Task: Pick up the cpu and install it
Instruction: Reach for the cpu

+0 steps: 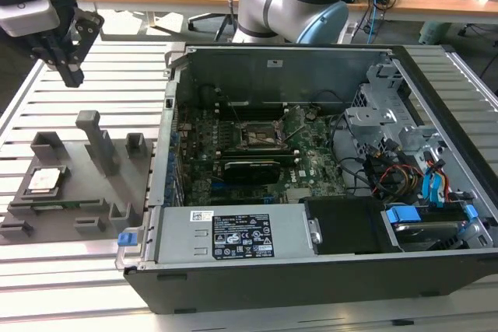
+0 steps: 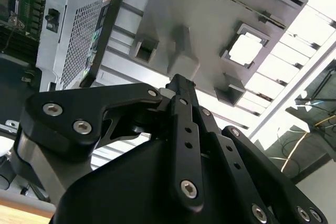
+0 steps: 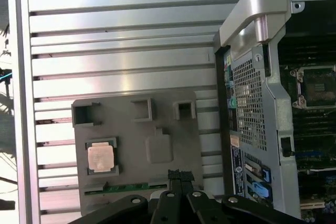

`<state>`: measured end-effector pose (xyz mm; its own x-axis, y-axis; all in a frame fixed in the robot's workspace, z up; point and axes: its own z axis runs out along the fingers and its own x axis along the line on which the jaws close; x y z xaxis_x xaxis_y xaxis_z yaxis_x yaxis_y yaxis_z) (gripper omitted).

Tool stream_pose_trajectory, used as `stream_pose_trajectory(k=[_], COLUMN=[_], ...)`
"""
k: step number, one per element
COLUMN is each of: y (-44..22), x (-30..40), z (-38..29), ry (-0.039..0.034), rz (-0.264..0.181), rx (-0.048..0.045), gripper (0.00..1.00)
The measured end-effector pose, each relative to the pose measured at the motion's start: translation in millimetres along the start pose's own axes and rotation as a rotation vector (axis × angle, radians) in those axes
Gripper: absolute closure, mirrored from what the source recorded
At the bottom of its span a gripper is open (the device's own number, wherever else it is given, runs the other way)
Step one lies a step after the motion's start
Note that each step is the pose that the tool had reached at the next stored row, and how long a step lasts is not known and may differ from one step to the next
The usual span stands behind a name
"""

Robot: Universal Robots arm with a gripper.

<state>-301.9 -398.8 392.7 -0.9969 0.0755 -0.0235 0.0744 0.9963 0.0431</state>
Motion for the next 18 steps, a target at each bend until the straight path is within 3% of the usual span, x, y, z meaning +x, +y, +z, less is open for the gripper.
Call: stream_pose_trajectory(k=[18], y=[-1.5], x=[20.6], z=[-0.3], ry=[0.0001], rz=[0.0], rx=[0.0003], gripper=[0.89])
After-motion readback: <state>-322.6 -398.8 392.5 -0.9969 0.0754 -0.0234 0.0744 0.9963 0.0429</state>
